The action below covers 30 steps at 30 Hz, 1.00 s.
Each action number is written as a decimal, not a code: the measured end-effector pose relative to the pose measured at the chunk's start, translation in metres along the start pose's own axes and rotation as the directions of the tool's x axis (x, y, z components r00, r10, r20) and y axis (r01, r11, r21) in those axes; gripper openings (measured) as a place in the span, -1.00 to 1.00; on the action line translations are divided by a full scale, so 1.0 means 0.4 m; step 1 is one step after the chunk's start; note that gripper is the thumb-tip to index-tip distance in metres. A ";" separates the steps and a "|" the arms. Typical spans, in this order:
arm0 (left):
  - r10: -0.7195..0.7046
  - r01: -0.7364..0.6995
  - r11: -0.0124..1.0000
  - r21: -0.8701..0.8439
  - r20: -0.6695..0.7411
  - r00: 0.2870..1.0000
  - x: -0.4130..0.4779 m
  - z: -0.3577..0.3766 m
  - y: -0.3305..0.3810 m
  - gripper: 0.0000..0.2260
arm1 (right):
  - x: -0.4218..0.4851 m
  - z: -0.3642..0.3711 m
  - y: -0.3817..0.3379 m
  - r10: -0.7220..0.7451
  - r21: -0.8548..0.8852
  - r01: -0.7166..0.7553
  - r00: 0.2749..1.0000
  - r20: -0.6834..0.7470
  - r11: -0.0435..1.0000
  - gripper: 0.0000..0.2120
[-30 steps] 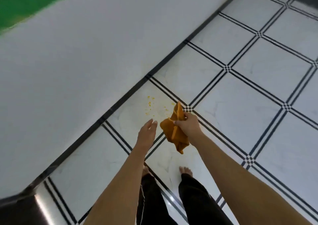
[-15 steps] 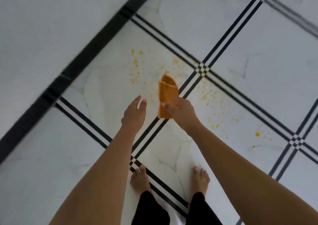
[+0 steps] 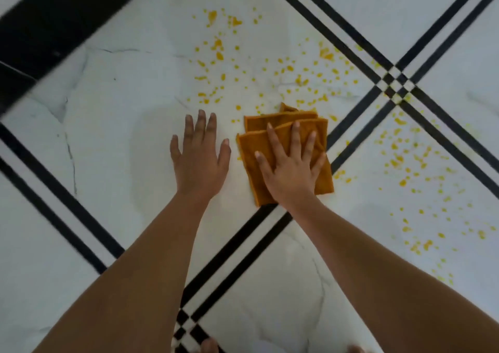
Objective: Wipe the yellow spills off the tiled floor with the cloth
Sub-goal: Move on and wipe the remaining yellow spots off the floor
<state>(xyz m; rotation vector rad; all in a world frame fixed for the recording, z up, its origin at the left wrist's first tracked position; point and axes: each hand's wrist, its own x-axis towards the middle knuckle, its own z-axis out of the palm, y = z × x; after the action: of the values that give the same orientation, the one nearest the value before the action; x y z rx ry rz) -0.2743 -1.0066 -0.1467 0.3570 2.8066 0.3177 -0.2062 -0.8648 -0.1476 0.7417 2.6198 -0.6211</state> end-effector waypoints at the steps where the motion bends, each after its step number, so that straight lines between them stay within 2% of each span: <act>1: 0.026 -0.025 0.999 0.034 -0.020 0.999 0.006 0.007 -0.004 -0.51 | -0.001 0.018 0.006 -0.007 -0.036 0.005 0.999 -0.050 0.999 -0.44; 6: 0.037 -0.029 0.996 0.088 -0.093 0.995 0.040 0.029 -0.063 -0.41 | 0.082 0.039 -0.012 -0.020 -0.118 -0.008 0.972 -0.236 0.993 -0.39; 9: -0.003 0.013 0.998 0.066 -0.158 0.987 0.074 0.016 -0.101 -0.42 | 0.141 0.013 -0.024 -0.045 -0.119 0.017 0.972 -0.230 0.993 -0.37; 14: -0.112 0.117 0.993 0.010 -0.202 0.973 0.105 0.001 -0.123 -0.45 | 0.035 0.018 0.017 -0.123 -0.195 0.092 0.981 -0.151 0.977 -0.36; 17: -0.128 0.132 0.991 0.006 -0.212 0.969 0.162 -0.013 -0.141 -0.49 | 0.092 -0.009 0.000 -0.041 -0.126 0.027 0.993 -0.110 0.992 -0.32; 22: -0.145 0.141 0.989 -0.033 -0.223 0.964 0.305 -0.042 -0.160 -0.49 | 0.253 -0.002 -0.110 0.041 -0.032 -0.051 0.966 -0.255 0.998 -0.37; 24: -0.207 0.199 0.978 -0.058 -0.227 0.952 0.331 -0.042 -0.163 -0.48 | 0.261 -0.004 -0.109 0.003 -0.091 -0.028 0.965 -0.264 0.995 -0.38; 27: -0.243 0.246 0.969 -0.022 -0.254 0.936 0.341 -0.029 -0.164 -0.45 | 0.286 -0.020 -0.080 -0.135 -0.233 0.073 0.956 -0.260 0.970 -0.41; 30: -0.237 0.244 0.970 -0.008 -0.265 0.935 0.339 -0.022 -0.163 -0.42 | 0.431 -0.088 -0.104 -0.111 -0.172 0.062 0.950 -0.293 0.983 -0.46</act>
<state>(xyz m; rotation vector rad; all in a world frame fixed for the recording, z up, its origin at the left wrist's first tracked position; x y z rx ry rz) -0.4161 -1.0326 -0.1899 -0.0315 3.0742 0.2926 -0.3750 -0.8091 -0.1799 0.7225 2.9536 -0.3339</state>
